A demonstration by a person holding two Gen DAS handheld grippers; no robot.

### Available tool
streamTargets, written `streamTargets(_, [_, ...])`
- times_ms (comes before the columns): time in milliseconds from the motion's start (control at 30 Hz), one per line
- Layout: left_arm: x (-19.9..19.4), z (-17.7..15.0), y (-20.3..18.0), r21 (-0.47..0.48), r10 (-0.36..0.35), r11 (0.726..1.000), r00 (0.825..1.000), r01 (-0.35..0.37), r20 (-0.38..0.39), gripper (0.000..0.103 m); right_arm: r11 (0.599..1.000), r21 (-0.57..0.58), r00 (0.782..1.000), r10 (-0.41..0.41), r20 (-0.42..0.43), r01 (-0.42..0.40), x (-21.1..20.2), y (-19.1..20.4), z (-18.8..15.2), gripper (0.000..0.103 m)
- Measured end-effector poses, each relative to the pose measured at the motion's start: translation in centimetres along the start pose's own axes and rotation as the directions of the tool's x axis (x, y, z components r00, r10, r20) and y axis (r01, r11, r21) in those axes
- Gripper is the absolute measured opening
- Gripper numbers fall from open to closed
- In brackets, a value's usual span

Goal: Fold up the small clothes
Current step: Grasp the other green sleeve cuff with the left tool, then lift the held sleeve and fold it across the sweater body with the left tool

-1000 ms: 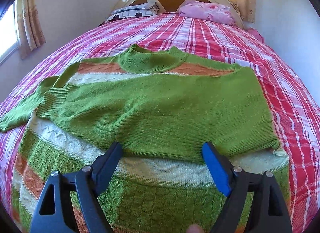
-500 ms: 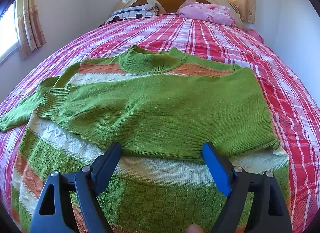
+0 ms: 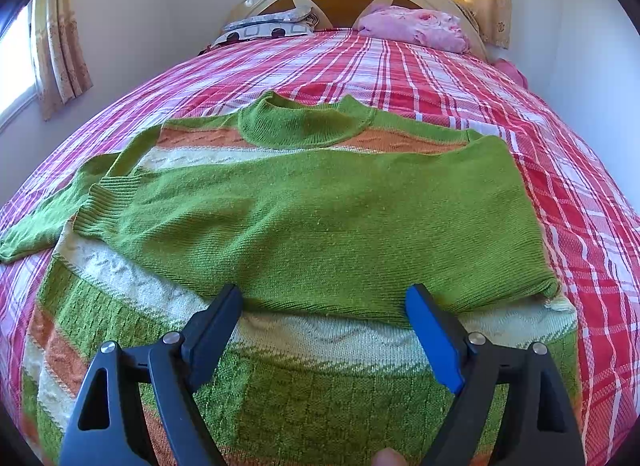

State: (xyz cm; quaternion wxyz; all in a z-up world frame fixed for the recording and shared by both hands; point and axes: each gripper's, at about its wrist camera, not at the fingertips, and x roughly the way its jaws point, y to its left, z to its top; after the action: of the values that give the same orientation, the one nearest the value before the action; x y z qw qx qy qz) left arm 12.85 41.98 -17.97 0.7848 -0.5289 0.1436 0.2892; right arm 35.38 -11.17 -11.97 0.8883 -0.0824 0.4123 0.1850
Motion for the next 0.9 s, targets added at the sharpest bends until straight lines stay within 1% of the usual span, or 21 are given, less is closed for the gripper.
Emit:
streamTargets(33, [0.2,0.1,0.2,0.0,0.008,1.0,1.0,-0.008,-0.009,0.009,1.0,0.0,1.0,-0.001,0.0,0.001,0.0,0.0,0.0,0.085])
streamTargets(67, [0.2,0.3,0.5,-0.003,0.01,1.0,1.0,-0.01,-0.01,0.009,1.0,0.0,1.0,-0.001,0.0,0.001,0.0,0.0,0.0,0.085])
streamTargets(200, [-0.4,0.5,0.5,0.002,-0.03,1.0,0.999,0.03,-0.018,0.009,1.0,0.0,1.0,-0.001,0.0,0.001,0.0,0.0,0.0,0.085])
streamTargets(267, [-0.7,0.6,0.1,0.015,-0.049,0.999,0.999,0.049,-0.022,0.007,1.0,0.0,1.0,-0.002,0.0,0.002,0.0,0.0,0.0,0.085])
streamTargets(367, [-1.3,0.8,-1.2,0.061,-0.072,0.995,0.997,0.073,-0.012,0.007,1.0,0.0,1.0,-0.002,0.001,0.002,0.0,0.0,-0.1,0.085])
streamTargets(500, [-2.0,0.7,-3.6,0.102,-0.132,0.986,0.991,0.132,-0.013,0.007,1.0,0.0,1.0,-0.002,0.0,0.002,0.0,0.0,-0.1,0.085])
streamTargets(600, [-2.8,0.1,-6.6,0.159,-0.197,0.967,0.98,0.199,-0.029,0.007,0.999,0.03,0.999,0.027,0.024,-0.028,-0.7,-0.5,0.0,0.085])
streamTargets(700, [-3.5,-0.5,-9.8,0.212,-0.249,0.944,0.967,0.254,-0.051,0.006,0.988,0.115,0.993,0.091,0.081,-0.1,-2.6,-2.1,0.2,0.085])
streamTargets(800, [-4.0,-1.2,-12.7,0.242,-0.295,0.921,0.952,0.305,-0.075,0.006,0.971,0.186,0.986,0.138,0.089,-0.152,-4.3,-3.9,0.1,0.085])
streamTargets(867, [-4.0,-1.6,-14.6,0.257,-0.325,0.905,0.941,0.339,-0.096,0.006,0.967,0.195,0.983,0.148,0.105,-0.166,-5.5,-4.8,-0.3,0.085])
streamTargets(900, [-3.9,-1.8,-15.6,0.27,-0.333,0.897,0.937,0.349,-0.103,0.006,0.968,0.192,0.983,0.14,0.117,-0.161,-6.3,-5.2,-0.6,0.085])
